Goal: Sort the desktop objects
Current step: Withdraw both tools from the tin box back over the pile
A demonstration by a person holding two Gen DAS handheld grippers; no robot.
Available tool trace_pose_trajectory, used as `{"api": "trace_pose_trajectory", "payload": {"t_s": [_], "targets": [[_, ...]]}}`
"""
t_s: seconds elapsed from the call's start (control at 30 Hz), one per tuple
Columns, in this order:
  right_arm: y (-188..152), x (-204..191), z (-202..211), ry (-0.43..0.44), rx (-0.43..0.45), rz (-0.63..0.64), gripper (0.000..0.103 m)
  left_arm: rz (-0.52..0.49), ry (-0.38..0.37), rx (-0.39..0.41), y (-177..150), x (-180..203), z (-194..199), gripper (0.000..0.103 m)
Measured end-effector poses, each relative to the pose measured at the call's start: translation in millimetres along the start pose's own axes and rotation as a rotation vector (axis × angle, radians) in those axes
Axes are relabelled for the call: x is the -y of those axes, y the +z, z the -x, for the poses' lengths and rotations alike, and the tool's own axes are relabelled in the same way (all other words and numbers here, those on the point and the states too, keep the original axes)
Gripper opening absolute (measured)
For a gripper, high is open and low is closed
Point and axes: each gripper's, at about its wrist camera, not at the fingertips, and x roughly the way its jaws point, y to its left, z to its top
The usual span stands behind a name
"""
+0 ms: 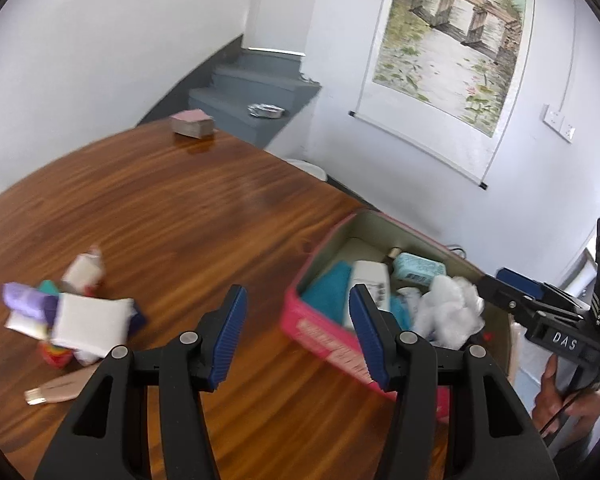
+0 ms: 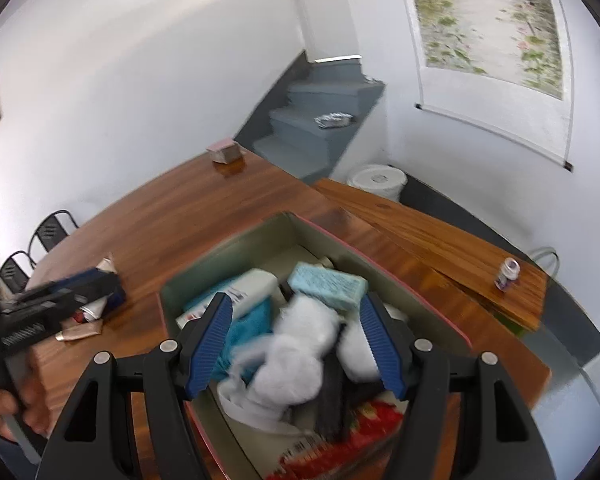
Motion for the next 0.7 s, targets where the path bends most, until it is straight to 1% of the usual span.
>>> {"api": "trace_pose_trajectory", "payload": {"t_s": [0.1,0.2,0.3,0.37,0.47,0.6,0.7], "targets": [[-6,-4,1,-0.007,-0.018,-0.033,0.071,0.022,0.013,0.013,-3,-20,15,0.057],[-9,-19,3,0.008,-0.017,-0.023,0.071,0.032,0.039,0.018,-7,-38,25,0.057],[-11,-42,7,0.040,-0.008,0.006,0.071,0.051,0.074,0.007,-14,-60,33,0.057],[-13,-57,9,0.059,0.000,0.029,0.074,0.075,0.103,0.000,-18,-77,37,0.057],[-16,-81,8,0.081,0.002,0.065,0.075,0.107,0.133,-0.008,-22,-98,43,0.057],[-24,-105,2,0.128,-0.028,0.105,0.075,0.144,0.172,-0.016,-29,-128,48,0.057],[-31,-121,-5,0.156,-0.056,0.128,0.075,0.161,0.193,-0.036,-36,-143,48,0.057]]}}
